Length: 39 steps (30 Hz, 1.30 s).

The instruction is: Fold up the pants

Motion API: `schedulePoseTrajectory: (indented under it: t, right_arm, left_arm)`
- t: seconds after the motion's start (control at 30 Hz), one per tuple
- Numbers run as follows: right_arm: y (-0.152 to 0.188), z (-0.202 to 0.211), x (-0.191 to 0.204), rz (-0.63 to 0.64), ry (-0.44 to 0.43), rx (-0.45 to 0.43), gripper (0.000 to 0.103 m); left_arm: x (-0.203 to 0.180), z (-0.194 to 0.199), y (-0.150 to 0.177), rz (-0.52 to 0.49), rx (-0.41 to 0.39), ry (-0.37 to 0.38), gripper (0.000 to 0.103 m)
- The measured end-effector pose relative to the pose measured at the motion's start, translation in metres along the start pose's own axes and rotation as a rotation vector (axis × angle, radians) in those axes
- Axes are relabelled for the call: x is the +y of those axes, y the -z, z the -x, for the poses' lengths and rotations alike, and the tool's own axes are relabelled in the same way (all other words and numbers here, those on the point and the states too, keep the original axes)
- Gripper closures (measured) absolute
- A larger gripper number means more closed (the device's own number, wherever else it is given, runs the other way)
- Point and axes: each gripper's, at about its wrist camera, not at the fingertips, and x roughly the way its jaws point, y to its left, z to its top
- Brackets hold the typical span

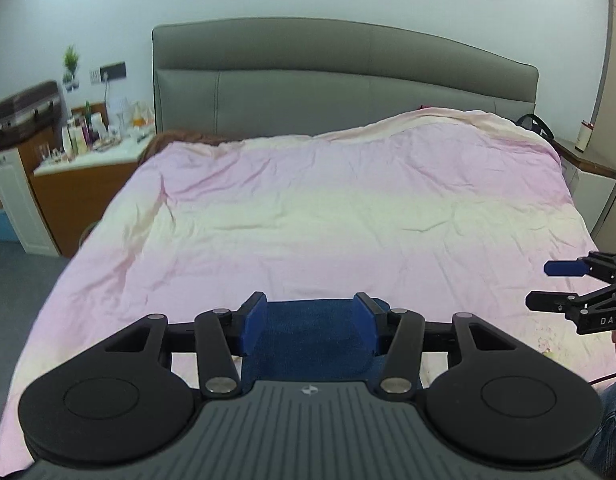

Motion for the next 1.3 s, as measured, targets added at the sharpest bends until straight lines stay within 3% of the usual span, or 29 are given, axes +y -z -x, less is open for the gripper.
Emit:
schedulePoseTrajectory:
  t: [0.1,0.23,0.3,0.47,0.63,0.87,1.07,1.3]
  right_arm:
    - [0.006,0.047,0.018,0.061,0.029,-0.1,0.006]
    - [0.026,0.104,0.04,0.098,0.047,-0.223,0.005]
    - [0.039,0.126,0.048,0.09,0.053,-0.263,0.005]
    - [0.075,0.165,0.061,0.033,0.081,-0.333,0.005]
    - [0.112,0.183,0.073,0.009,0.15,-0.359,0.005]
    - [0.15,0.174,0.081,0.081,0.256,-0.307,0.005]
    - [0.173,0.157,0.068,0.018,0.316,-0.26,0.005]
    - [0.187,0.15,0.063,-0.018,0.34,-0.227,0.005]
  left_arm:
    - [-0.03,0.032,0.008,-0.046,-0.077,-0.035,0.044]
    - [-0.064,0.067,0.027,-0.081,-0.154,-0.12,0.043]
    - [-0.079,0.082,0.039,-0.103,-0.194,-0.189,0.032]
    - [-0.109,0.104,0.069,-0.088,-0.271,-0.258,0.011]
    - [-0.145,0.103,0.103,-0.142,-0.325,-0.355,0.004]
    - [-0.159,0.073,0.136,-0.07,-0.188,-0.29,0.004]
    - [-0.157,0.049,0.157,0.009,-0.075,-0.286,0.004]
    - [-0.163,0.037,0.167,-0.002,-0.03,-0.257,0.004]
